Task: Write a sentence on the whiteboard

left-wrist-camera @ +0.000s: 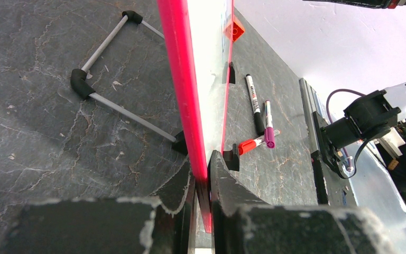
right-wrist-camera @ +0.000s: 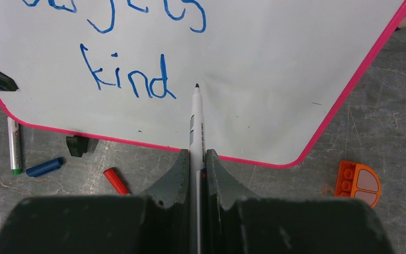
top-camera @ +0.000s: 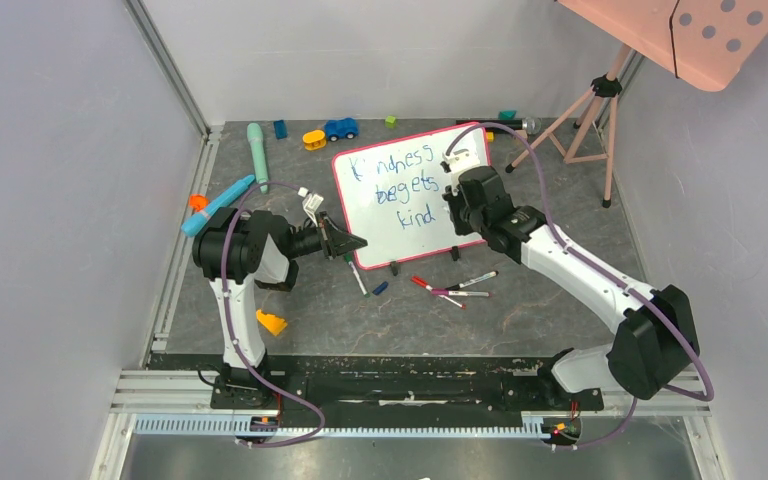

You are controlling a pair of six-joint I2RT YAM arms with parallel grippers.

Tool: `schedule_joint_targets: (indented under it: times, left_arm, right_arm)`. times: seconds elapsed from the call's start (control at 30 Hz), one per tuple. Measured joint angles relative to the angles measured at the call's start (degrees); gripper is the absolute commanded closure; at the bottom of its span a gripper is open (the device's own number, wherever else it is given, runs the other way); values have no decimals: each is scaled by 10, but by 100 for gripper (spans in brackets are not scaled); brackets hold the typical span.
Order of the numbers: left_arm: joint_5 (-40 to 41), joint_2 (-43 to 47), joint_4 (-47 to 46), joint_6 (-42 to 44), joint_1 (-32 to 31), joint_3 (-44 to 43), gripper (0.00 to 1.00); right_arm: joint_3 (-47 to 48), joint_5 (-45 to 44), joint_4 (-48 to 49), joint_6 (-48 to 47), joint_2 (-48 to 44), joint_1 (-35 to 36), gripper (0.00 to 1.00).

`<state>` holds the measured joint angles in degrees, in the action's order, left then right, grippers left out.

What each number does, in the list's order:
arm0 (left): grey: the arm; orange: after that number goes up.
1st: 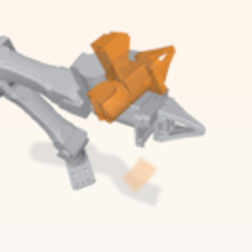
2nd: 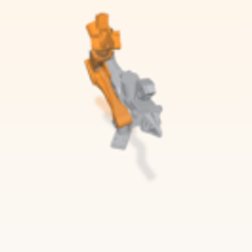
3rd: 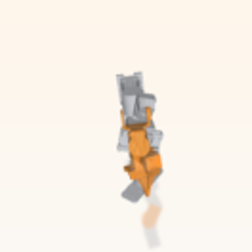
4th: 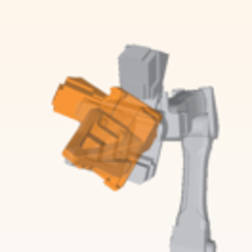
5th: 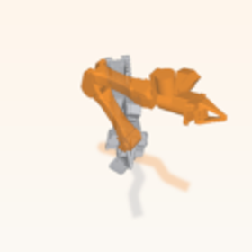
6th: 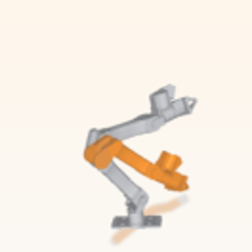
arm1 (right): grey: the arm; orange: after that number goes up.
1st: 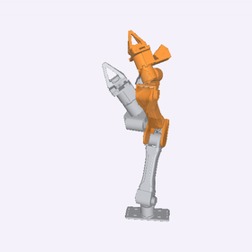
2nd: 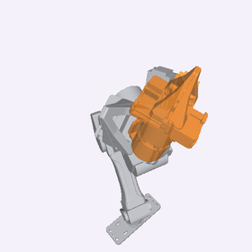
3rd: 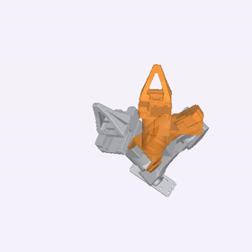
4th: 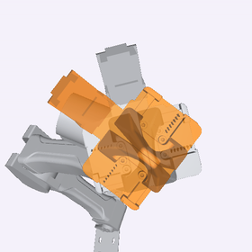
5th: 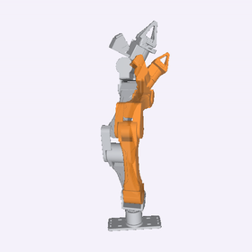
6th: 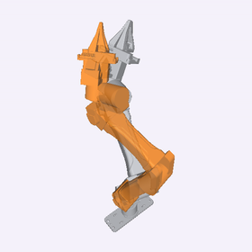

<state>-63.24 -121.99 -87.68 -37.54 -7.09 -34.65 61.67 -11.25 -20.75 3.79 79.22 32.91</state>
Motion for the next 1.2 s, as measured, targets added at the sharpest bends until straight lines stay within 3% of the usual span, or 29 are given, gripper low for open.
schedule_joint_targets:
  times: [1.2]
  left_arm:
    - [-4,-2,0,0,0,-3,95]
  right_arm:
    - [0,28,10,-9,25,-2,100]
